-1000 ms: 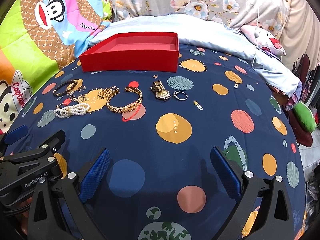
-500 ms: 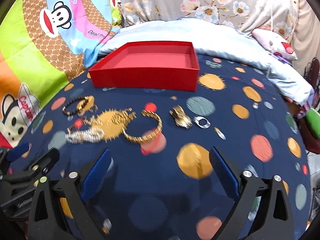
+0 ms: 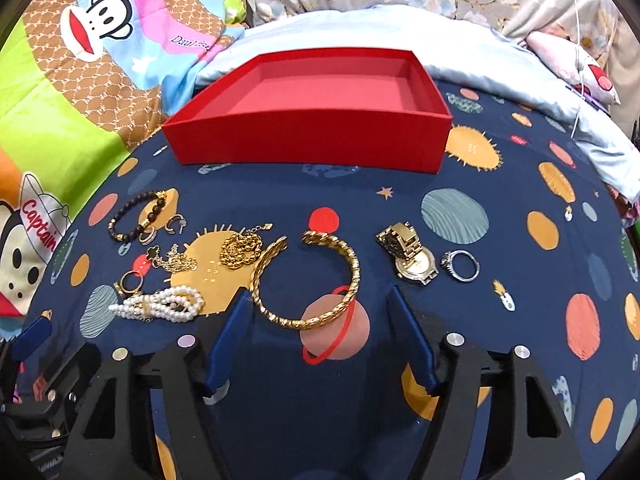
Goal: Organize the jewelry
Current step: 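Grasp the gold twisted bangle with the right tool while the left tool reaches the pearl bracelet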
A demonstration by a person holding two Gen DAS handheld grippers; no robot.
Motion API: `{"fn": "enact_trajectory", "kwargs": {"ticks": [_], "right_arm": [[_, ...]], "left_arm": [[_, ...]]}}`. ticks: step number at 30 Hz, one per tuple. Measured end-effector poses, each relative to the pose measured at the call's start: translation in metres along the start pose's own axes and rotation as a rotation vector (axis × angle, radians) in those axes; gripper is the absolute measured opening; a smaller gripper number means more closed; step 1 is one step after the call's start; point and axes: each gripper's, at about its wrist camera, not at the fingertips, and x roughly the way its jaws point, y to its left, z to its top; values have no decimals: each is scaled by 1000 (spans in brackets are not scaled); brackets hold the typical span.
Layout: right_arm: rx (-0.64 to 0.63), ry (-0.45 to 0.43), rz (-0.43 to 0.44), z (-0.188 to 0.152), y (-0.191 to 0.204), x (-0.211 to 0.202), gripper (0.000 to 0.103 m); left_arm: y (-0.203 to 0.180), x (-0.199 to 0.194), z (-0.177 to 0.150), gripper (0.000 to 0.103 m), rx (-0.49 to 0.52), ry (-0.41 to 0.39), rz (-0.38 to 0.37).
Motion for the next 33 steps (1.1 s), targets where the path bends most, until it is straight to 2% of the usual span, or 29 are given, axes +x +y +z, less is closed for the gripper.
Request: {"fn": "enact_trajectory", "kwargs": {"ticks": [8, 12, 13, 18, 25, 28, 30, 33], "right_arm": [[-53, 9, -31, 4, 11, 8, 72], [-49, -1, -39, 6, 11, 7, 57], [-45, 0, -36, 5, 9, 7, 57], [-16, 10, -21, -3, -1, -5, 57], [44, 17, -11, -20, -26, -26, 57], [54, 15, -18, -24, -36, -34, 57], [55, 13, -40, -26, -43, -37, 57], [78, 16, -47, -28, -55, -38, 57]], "left_arm": [[5, 7, 0, 96, -27, 37, -11], [7, 8, -2, 96, -44, 43, -21], [7, 7, -2, 96, -44, 43, -22], [-3, 2, 1, 96, -13, 28, -46], [-37, 5, 17, 97, 87, -6, -98], [-47, 11, 20, 87, 127, 3, -143], [-51, 12, 20, 85, 144, 14, -185], [-55, 12, 19, 74, 166, 22, -229]]}}
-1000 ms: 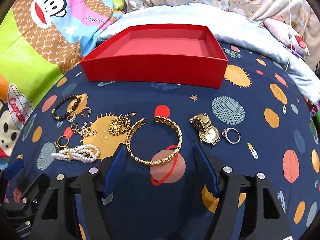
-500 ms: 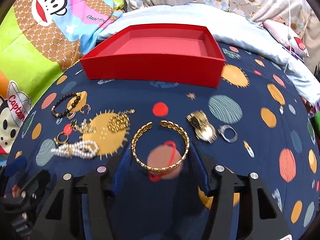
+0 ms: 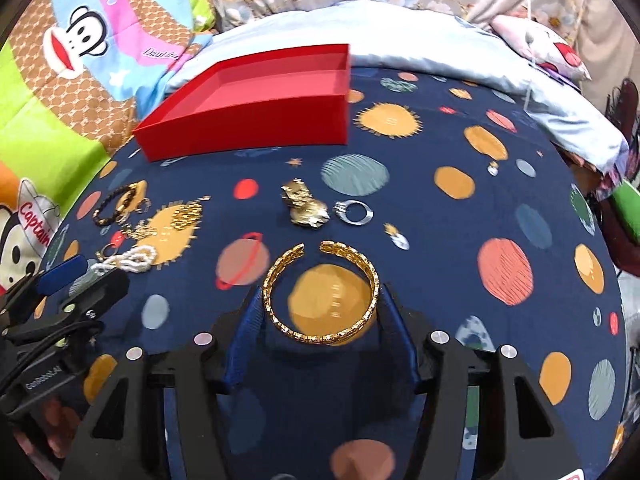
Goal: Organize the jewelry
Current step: 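Grasp the gold twisted bangle with the right tool while the left tool reaches the pearl bracelet, then carry the bangle and pearl bracelet into the red tray while opening both tools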
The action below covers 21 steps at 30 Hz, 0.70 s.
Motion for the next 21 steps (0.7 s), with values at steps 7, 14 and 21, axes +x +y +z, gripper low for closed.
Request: {"fn": "enact_trajectory", "kwargs": {"ticks": [7, 14, 21], "right_arm": [[4, -2, 1, -1, -7, 3, 57], [-24, -9, 34, -3, 4, 0, 57], [-46, -7, 52, -4, 9, -2, 57]], "left_arm": [[33, -16, 7, 67, -117, -19, -56], [28, 2, 7, 62, -109, 38, -22], [21, 15, 3, 29, -89, 86, -35]]}}
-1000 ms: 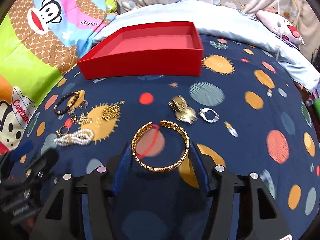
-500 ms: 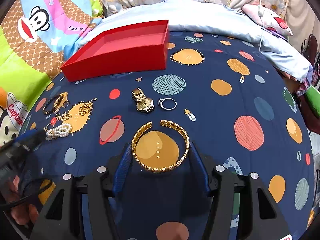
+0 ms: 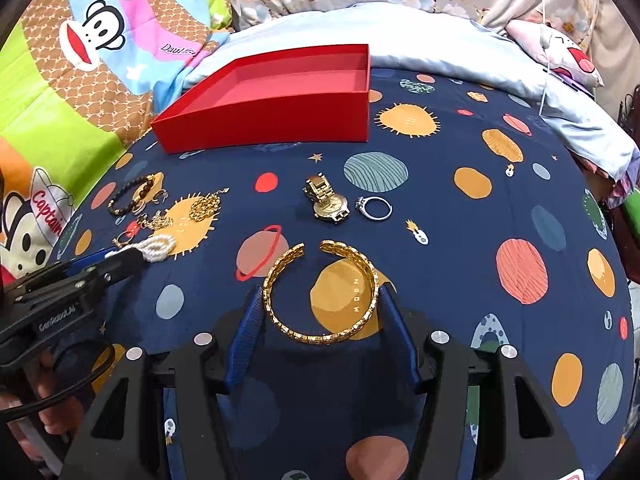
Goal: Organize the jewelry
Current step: 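Carry the bangle and pearl bracelet into the red tray while opening both tools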
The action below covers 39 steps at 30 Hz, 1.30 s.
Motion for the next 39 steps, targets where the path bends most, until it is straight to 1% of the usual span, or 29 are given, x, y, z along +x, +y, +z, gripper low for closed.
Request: {"fn": "enact_trajectory", "kwargs": {"ticks": [3, 9, 14, 18, 21, 23, 26, 27, 29, 31, 33, 36, 39], "right_arm": [[-2, 3, 5, 0, 1, 1, 57], [-5, -3, 16, 2, 2, -1, 57], [-11, -30, 34, 11, 3, -12, 57], [-18, -82, 50, 32, 2, -25, 57], [-32, -140, 51, 61, -2, -34, 57], [-34, -181, 49, 86, -6, -37, 57], [-23, -224, 56, 121, -12, -33, 57], [-20, -234, 53, 133, -13, -28, 57], [-15, -235, 44, 153, -13, -14, 57], [-12, -215, 40, 165, -12, 6, 57], [-10, -189, 41, 171, -10, 25, 57], [-17, -160, 41, 176, -8, 46, 57], [-24, -129, 35, 177, -4, 66, 57]], "left_arm": [[0, 0, -1, 23, -7, 2, -12], [-8, -7, -4, 22, 4, -3, -27], [-7, -33, 9, 22, -22, -50, -40], [-6, -50, 36, 22, -29, -94, -41], [-11, -60, 70, 22, -4, -145, -38], [-13, -61, 94, 22, 8, -175, -40], [-17, -52, 128, 22, 20, -203, -35], [-20, -47, 139, 22, 27, -218, -20], [-22, -35, 154, 22, 36, -225, 3], [-21, -13, 167, 22, 27, -209, 14], [-19, 7, 174, 23, 20, -181, 24], [-16, 39, 178, 23, 19, -139, 62], [-12, 57, 180, 22, 7, -112, 71]]}}
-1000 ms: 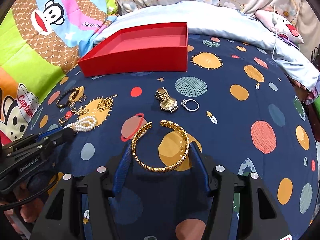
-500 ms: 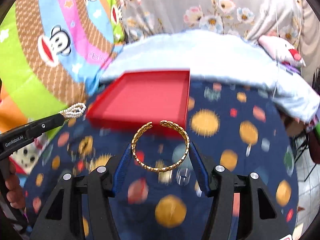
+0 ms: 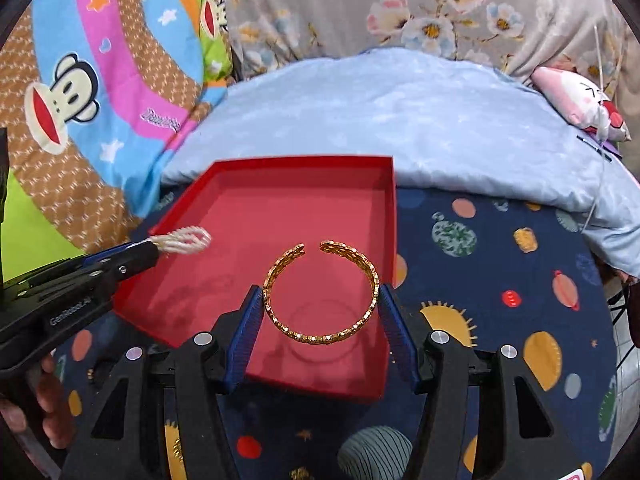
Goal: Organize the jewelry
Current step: 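Carry the bangle and pearl bracelet into the red tray while opening both tools, then withdraw both tools from the tray back toward the remaining jewelry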
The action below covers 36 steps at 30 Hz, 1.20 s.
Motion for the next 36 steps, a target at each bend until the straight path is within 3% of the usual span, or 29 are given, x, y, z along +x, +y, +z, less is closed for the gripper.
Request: {"fn": "enact_trajectory", "kwargs": {"ticks": [6, 8, 10, 14, 18, 25, 31, 36], "right_arm": [[-10, 17, -25, -4, -2, 16, 59], [-12, 10, -12, -4, -2, 12, 62], [-17, -18, -29, -6, -1, 1, 73], [-34, -71, -42, -15, 0, -23, 77], [17, -82, 7, -34, -7, -50, 77], [19, -38, 26, -86, -7, -82, 77], [12, 32, 11, -126, -7, -85, 77], [22, 52, 21, -130, -9, -77, 70]], "left_arm": [[-2, 23, -1, 27, 0, 23, 11], [-1, 24, -2, 51, -10, 24, 33], [2, 17, -3, 59, -28, 3, 40], [11, -7, -10, 70, -65, -32, 55], [21, -30, -24, 70, -101, -46, 56], [26, -67, -84, 73, -96, -14, 71], [17, -76, -132, 73, -35, 39, 108], [19, -82, -153, 73, -50, 52, 104]]}}
